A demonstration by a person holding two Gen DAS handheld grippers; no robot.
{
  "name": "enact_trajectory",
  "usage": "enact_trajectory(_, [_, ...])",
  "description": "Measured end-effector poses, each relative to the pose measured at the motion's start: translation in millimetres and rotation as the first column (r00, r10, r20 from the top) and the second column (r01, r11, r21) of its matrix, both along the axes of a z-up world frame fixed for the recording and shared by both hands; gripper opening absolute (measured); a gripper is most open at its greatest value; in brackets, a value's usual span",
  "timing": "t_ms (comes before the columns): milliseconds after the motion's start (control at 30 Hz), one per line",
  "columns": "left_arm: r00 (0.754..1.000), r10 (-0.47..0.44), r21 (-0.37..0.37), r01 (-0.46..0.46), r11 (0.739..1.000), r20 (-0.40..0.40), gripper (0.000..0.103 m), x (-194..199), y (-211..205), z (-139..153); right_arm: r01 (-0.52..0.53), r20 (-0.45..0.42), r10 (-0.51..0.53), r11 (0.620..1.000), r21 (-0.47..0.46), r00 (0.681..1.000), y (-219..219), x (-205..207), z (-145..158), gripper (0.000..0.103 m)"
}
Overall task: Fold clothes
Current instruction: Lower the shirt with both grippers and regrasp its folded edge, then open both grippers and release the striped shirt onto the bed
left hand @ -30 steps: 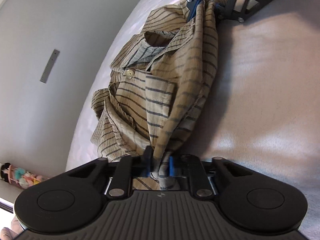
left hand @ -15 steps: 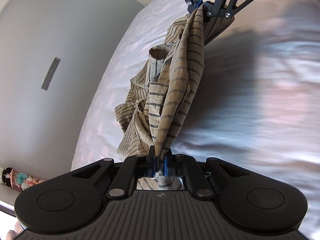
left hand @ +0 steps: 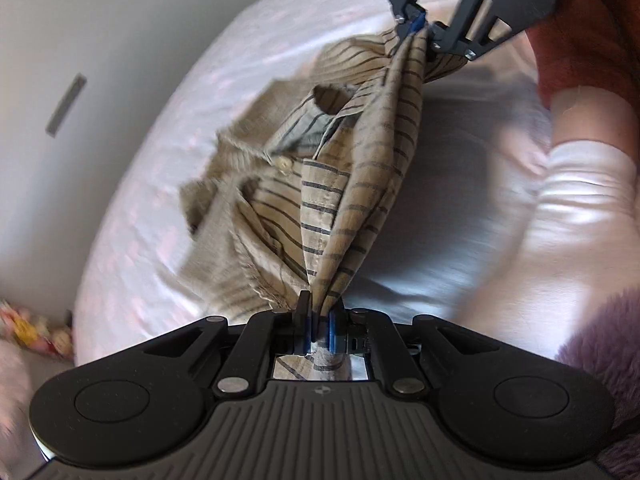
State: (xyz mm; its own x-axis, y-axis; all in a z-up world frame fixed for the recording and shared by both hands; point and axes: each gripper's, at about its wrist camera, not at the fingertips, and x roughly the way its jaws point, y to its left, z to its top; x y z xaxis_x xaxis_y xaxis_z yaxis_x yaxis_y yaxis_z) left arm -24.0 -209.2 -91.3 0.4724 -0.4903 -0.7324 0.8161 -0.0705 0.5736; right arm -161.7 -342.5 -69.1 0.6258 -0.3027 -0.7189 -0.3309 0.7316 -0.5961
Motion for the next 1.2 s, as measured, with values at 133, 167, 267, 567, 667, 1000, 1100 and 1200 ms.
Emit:
enact_trajectory(133, [0.983,0.115,-0.030,-0.120,0.992,-0.143,0.012,8,6,-5,0.031,-0.048,-0.031,1.000,0.006,0.998,4,-6,-17,0.015])
enact_trajectory(167, [0.973,0.142,-0.035,-0.151,0.988,-0.182,0.014,11,8,-6,0.043,-0.060,-0.042,0.999,0.018,0.997,4,-7,-18,0.018])
enact_trajectory(267, [0.947,0.188,-0.034,-0.204,0.978,-0.260,0.014,14,23,-4,0.080,-0.078,-0.075,0.995,0.055,0.994,4,-10,-20,0.026])
enact_trajectory(567, [0.852,0.249,-0.148,-0.350,0.925,-0.460,0.026,22,56,25,0.189,-0.007,-0.194,0.947,0.259,0.981,-3,-27,5,0.028])
enact_trajectory(667, [0.833,0.275,-0.170,-0.395,0.903,-0.480,0.026,34,48,32,0.201,0.038,-0.224,0.926,0.318,0.974,-4,-27,16,0.028])
enact_trajectory(1000, [0.846,0.313,-0.150,-0.409,0.900,-0.432,0.026,76,-2,30,0.226,0.106,-0.292,0.886,0.406,0.951,-14,11,26,0.028])
enact_trajectory(1100, [0.844,0.331,-0.123,-0.415,0.901,-0.422,0.028,88,-14,17,0.227,0.095,-0.294,0.874,0.430,0.951,-17,20,20,0.030])
enact_trajectory(1200, [0.847,0.309,-0.097,-0.384,0.918,-0.432,0.031,87,-12,12,0.227,0.076,-0.293,0.858,0.460,0.953,-20,27,12,0.036])
